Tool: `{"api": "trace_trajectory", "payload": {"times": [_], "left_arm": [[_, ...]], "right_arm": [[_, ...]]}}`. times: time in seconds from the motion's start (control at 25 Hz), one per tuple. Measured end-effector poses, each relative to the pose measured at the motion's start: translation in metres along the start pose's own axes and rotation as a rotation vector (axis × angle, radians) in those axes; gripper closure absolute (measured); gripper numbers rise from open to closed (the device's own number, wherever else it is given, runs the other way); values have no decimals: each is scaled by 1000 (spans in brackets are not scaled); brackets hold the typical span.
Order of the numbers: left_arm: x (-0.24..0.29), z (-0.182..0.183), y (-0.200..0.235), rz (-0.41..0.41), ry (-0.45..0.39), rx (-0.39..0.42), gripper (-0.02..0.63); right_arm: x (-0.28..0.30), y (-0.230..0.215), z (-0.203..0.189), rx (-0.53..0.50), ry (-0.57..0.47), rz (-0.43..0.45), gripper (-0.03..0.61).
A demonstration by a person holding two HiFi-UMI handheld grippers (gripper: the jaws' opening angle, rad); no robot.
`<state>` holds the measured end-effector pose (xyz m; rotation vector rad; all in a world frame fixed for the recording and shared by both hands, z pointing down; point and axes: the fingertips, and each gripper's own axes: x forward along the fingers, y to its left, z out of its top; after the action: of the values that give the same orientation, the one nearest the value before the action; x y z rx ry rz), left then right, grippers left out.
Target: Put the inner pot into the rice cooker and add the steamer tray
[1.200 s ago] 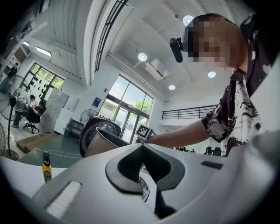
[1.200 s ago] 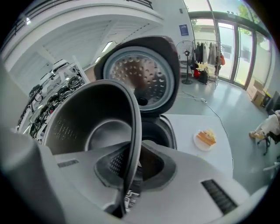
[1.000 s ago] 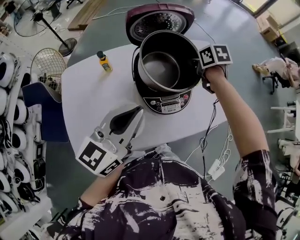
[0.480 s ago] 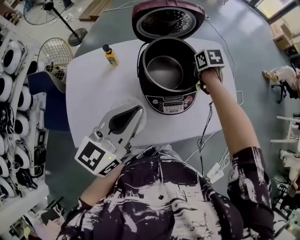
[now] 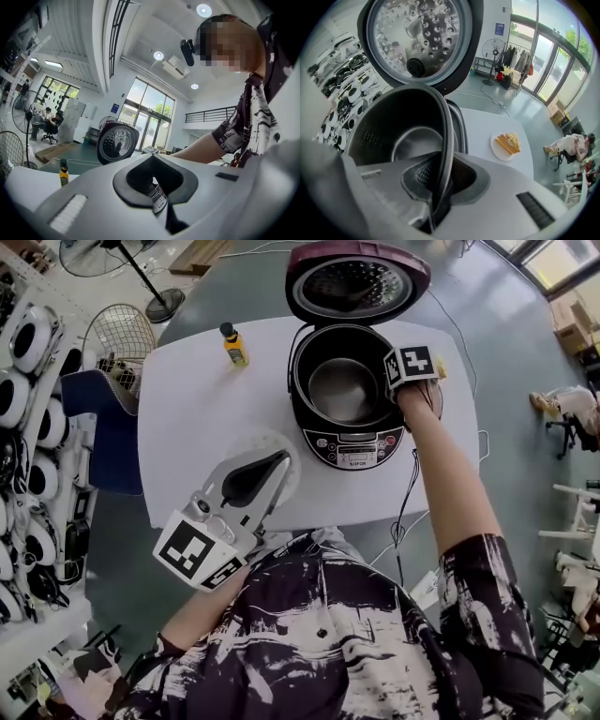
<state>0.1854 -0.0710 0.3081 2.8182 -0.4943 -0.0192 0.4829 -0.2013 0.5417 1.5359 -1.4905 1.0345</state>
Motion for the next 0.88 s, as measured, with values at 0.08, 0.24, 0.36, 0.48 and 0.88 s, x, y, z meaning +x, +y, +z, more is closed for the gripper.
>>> {"api": "trace_trajectory", "payload": {"times": [0.08, 0.24, 0.36, 0.48, 0.88], "left_arm": [[-2, 0, 2, 1, -2, -1, 609], [-7, 3, 2, -7, -7, -2, 609], [-12, 5, 6, -8, -10, -4, 609], [-15, 5, 9, -10, -12, -5, 609], [-23, 4, 17, -23, -13, -14, 609]], "right_arm": [[0, 0, 1, -13, -6, -36, 561], [-2, 1, -1, -77, -17, -137, 563], [-2, 3, 3, -206, -31, -218, 554], [0, 2, 3, -263, -39, -249, 546], [-2, -2, -5, -252, -77, -245, 479]]}}
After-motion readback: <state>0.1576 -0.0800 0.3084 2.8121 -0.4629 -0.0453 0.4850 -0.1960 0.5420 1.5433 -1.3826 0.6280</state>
